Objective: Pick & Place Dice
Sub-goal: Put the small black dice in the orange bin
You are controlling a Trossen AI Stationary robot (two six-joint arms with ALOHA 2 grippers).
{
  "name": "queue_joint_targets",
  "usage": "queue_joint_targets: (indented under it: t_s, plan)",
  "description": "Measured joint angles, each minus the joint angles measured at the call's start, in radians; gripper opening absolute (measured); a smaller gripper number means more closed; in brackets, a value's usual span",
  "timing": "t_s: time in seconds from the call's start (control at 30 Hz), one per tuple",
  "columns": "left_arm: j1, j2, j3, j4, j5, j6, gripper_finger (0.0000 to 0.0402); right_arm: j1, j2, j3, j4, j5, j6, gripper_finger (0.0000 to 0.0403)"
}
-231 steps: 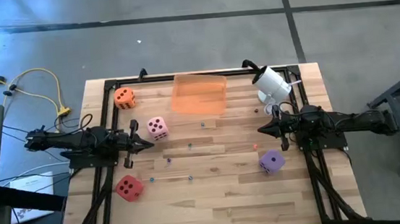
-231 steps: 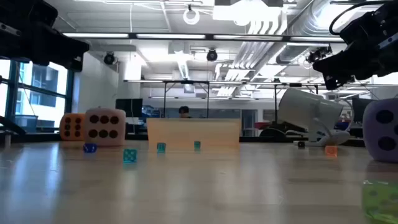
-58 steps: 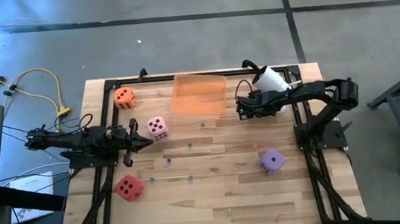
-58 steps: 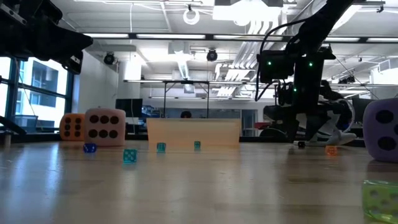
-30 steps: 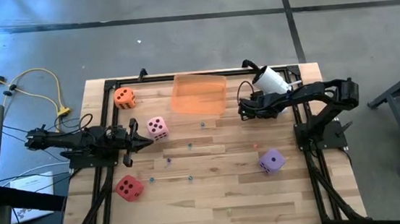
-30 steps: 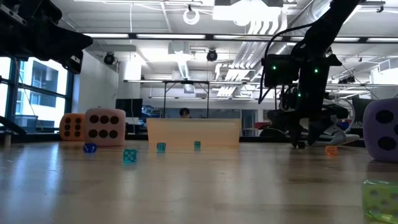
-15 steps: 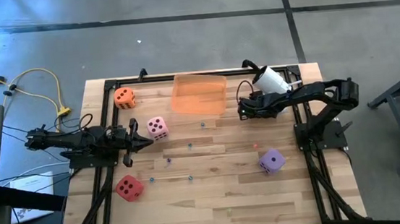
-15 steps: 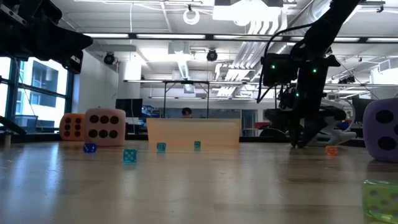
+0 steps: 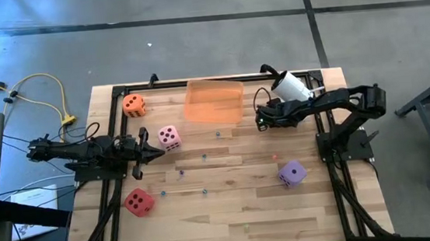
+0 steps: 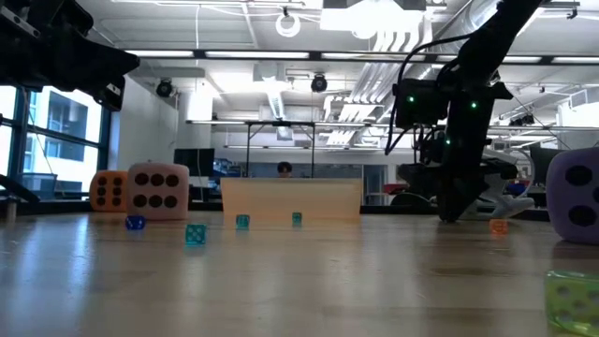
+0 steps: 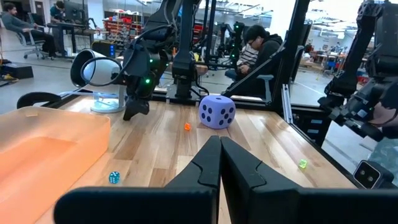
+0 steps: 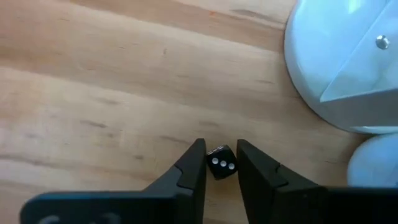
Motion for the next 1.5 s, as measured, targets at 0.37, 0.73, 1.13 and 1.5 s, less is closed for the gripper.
queue_joint_targets:
  t_s: [0.37,0.73,1.13,1.5]
  plan:
    - [0.0,0.0,0.0,0.0,0.0,0.0,0.0001,0.158,-0.136,0.107,0.169,-0.035,-0.145,0.0053]
    - [0.0,0.0,0.0,0.006,0.0,0.0,0.0001,0.141,-0.117,0.199,0.53,-0.199,-0.405,0.0053]
    - [0.0,0.0,0.0,0.013,0.0,0.061,0.0001,0.025,0.048,0.202,0.676,-0.267,-0.457,0.0053]
    - [0.0,0.0,0.0,0.036,0.0,0.07,0.0001,0.0,0.141,0.201,0.7,-0.208,-0.526,0.01]
